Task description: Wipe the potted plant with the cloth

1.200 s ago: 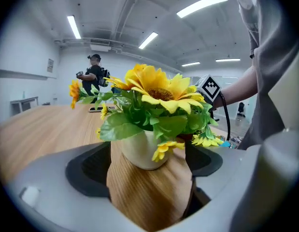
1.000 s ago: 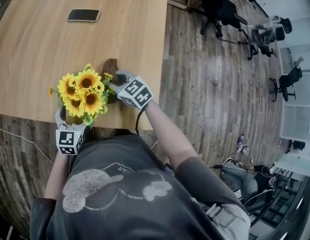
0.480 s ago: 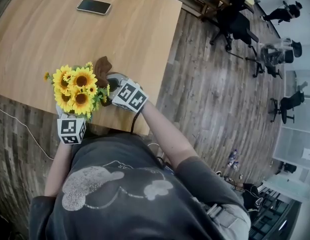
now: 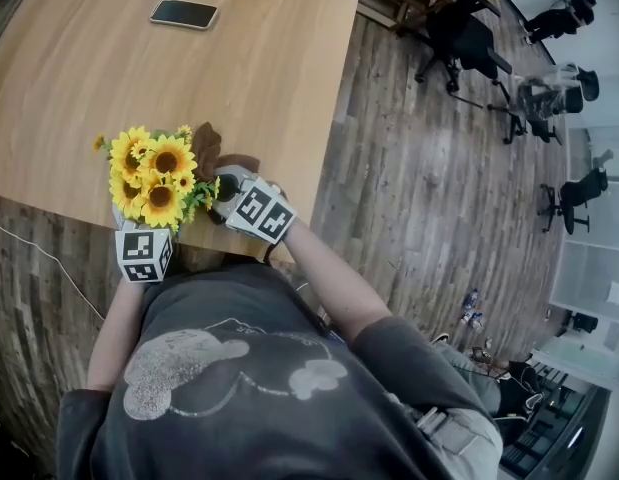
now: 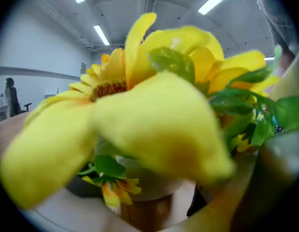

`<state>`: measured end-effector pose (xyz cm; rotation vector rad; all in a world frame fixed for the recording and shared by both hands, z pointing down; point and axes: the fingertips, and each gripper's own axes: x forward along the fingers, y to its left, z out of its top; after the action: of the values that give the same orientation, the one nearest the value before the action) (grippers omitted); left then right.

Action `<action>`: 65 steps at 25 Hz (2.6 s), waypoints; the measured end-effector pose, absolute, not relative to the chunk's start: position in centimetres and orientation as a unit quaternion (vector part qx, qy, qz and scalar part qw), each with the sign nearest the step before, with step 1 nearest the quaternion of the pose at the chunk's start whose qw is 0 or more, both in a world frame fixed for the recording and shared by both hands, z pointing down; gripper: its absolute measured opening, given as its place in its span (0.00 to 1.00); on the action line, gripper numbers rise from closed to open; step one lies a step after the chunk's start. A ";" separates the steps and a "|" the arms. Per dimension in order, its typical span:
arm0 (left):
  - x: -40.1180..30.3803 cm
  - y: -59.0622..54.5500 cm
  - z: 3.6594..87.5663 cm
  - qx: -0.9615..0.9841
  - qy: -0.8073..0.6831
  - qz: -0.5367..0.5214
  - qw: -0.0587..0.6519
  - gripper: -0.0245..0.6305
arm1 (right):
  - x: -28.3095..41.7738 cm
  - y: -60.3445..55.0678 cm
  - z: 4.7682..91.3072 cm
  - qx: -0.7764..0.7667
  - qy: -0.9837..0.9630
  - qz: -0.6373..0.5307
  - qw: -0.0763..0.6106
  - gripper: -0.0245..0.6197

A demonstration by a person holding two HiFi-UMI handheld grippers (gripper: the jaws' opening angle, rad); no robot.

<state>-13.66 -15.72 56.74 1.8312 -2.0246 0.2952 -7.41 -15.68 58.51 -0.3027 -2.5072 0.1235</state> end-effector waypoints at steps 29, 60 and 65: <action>-12.0 -15.8 56.0 0.715 -0.668 0.153 0.142 0.99 | 4.1 -17.8 56.8 0.184 -0.935 0.182 0.245 0.13; -12.1 -13.2 56.1 0.882 -0.432 0.166 0.083 0.85 | -9.5 -20.5 57.2 -0.088 -0.936 0.071 0.332 0.13; -11.0 -14.6 57.6 0.906 -0.376 0.174 0.080 0.85 | -12.3 -23.2 58.3 -0.107 -0.939 0.105 0.310 0.13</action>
<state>-10.97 -14.62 57.62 2.7106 -1.1257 0.5213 -12.26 -23.22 58.28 -0.2814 -2.4792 0.2778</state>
